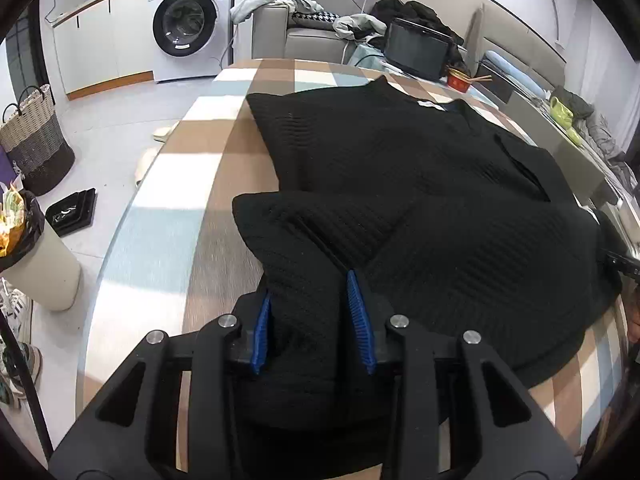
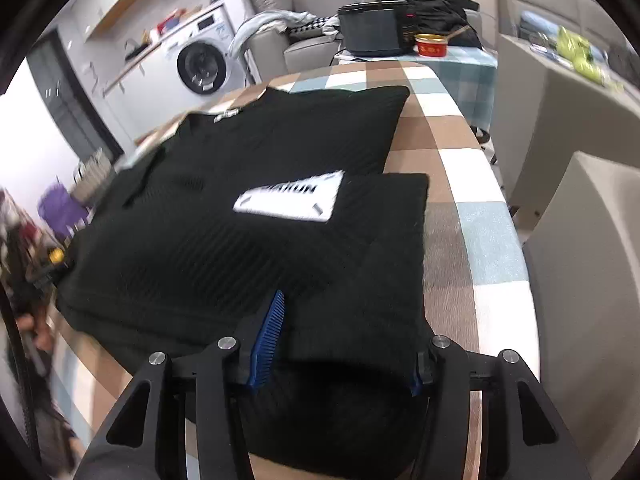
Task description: Fold small clothes
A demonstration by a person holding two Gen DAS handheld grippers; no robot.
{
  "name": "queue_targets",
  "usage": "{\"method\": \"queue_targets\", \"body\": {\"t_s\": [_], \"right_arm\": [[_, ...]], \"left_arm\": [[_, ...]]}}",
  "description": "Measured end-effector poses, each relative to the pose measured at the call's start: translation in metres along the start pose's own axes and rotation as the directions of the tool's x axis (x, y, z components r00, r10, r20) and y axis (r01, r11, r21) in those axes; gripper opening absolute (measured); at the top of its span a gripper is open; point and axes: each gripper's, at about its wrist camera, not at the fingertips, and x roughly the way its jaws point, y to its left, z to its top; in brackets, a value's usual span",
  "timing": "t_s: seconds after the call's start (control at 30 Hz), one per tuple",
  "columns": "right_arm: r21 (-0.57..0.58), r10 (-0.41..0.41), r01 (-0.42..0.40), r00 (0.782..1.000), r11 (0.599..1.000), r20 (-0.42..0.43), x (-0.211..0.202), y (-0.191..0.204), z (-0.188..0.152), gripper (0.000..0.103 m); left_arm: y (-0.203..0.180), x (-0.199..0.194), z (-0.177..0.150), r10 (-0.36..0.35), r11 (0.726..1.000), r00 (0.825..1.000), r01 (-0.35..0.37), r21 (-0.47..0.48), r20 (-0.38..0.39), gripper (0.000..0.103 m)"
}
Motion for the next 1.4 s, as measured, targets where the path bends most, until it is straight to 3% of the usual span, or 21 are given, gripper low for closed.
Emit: {"method": "queue_targets", "body": {"t_s": [0.27, 0.47, 0.57, 0.73, 0.9, 1.13, 1.3, 1.37, 1.4], "right_arm": [[-0.030, 0.035, -0.035, 0.999, 0.999, -0.013, -0.027, 0.003, -0.042, 0.052], [0.047, 0.099, -0.101, 0.995, 0.994, 0.032, -0.054, -0.012, -0.058, 0.053], [0.096, 0.180, -0.190, 0.978, 0.977, 0.102, -0.075, -0.023, -0.058, 0.053], [0.153, 0.275, -0.295, 0.952, 0.943, 0.137, -0.076, -0.034, -0.047, 0.053], [0.210, 0.256, -0.266, 0.964, 0.941, 0.073, -0.050, -0.032, -0.049, 0.053], [0.222, 0.249, -0.259, 0.966, 0.940, 0.072, -0.046, -0.032, -0.051, 0.053], [0.213, 0.245, -0.254, 0.967, 0.943, 0.071, -0.047, -0.032, -0.051, 0.053], [0.211, 0.241, -0.251, 0.968, 0.945, 0.073, -0.049, -0.031, -0.052, 0.053], [0.213, 0.242, -0.252, 0.967, 0.944, 0.073, -0.047, -0.032, -0.050, 0.053]], "left_arm": [[0.002, -0.043, -0.043, -0.004, 1.000, 1.000, 0.004, 0.009, -0.001, 0.032], [0.016, -0.075, -0.059, -0.014, 1.000, 1.000, 0.014, -0.019, 0.003, 0.039], [0.025, -0.089, -0.060, -0.057, 0.996, 0.998, 0.058, -0.064, 0.021, 0.040], [0.029, -0.102, -0.060, -0.094, 0.991, 0.995, 0.097, -0.090, 0.041, 0.040], [0.028, -0.098, -0.062, -0.093, 0.990, 0.996, 0.094, -0.106, 0.016, 0.040], [0.027, -0.100, -0.066, -0.101, 0.989, 0.995, 0.102, -0.109, 0.015, 0.040], [0.032, -0.088, -0.070, -0.066, 0.989, 0.998, 0.064, -0.131, -0.012, 0.040], [0.033, -0.086, -0.070, -0.058, 0.990, 0.998, 0.056, -0.132, -0.008, 0.034], [0.033, -0.087, -0.070, -0.058, 0.990, 0.998, 0.058, -0.130, 0.004, 0.025]]}}
